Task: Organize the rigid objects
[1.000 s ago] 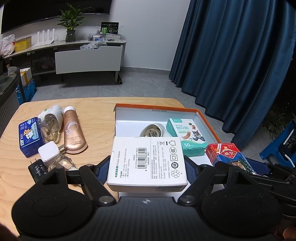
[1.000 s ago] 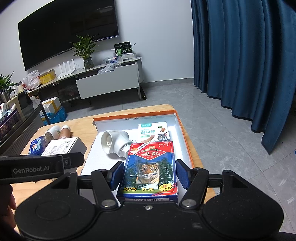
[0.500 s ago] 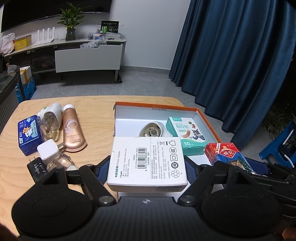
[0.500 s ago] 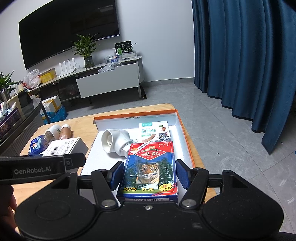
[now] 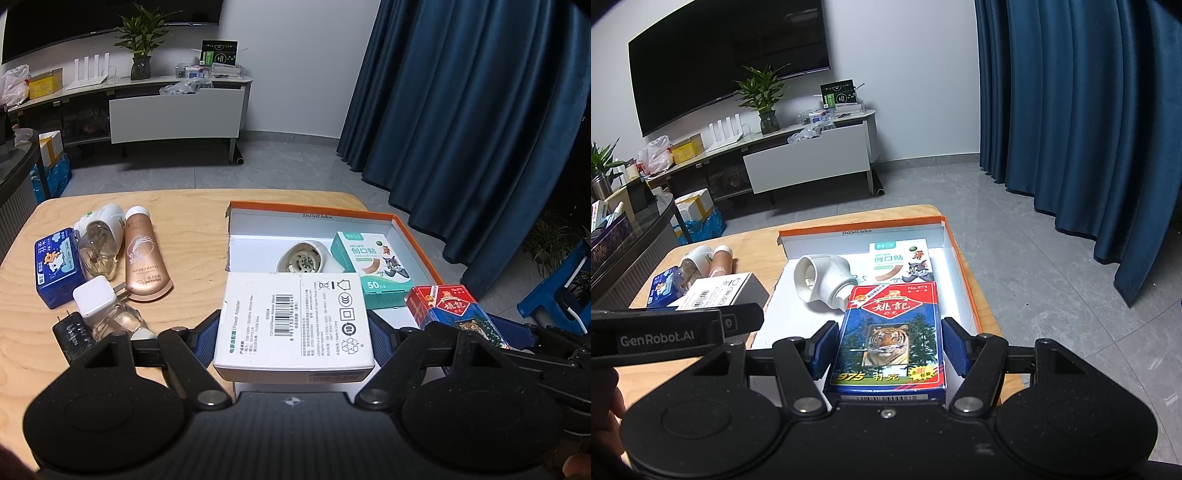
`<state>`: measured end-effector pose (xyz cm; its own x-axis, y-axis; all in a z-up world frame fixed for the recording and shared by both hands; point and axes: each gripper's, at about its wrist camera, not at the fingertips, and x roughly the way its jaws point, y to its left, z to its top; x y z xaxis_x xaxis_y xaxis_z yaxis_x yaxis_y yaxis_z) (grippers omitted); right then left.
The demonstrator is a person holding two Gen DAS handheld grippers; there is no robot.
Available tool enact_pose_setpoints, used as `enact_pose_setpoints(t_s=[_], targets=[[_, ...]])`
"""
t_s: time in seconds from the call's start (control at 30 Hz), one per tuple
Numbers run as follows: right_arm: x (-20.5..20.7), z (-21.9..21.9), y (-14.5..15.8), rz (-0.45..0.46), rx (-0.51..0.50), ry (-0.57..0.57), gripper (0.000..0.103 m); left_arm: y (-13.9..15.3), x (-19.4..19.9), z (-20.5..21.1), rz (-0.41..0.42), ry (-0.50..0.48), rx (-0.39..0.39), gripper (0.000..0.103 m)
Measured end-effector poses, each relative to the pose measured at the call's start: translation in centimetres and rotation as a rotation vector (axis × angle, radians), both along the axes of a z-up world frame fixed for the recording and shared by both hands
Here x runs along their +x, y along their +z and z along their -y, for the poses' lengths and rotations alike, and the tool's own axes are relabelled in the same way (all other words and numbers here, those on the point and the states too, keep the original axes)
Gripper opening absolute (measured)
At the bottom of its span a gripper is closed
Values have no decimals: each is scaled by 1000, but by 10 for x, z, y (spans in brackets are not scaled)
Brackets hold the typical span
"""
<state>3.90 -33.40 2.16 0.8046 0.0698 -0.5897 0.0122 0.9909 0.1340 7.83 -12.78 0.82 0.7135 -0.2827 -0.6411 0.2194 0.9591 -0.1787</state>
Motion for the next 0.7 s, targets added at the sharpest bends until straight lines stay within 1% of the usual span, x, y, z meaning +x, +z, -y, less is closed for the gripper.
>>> enact_pose_setpoints(t_s=[0.4,0.7], targets=[[2,-4,-5,-11,-11,9,73,-2,2,0,-9,0,5,79],[5,-5,-2,-14,-17,12,73,-2,5,0,-11,-3,11,79]])
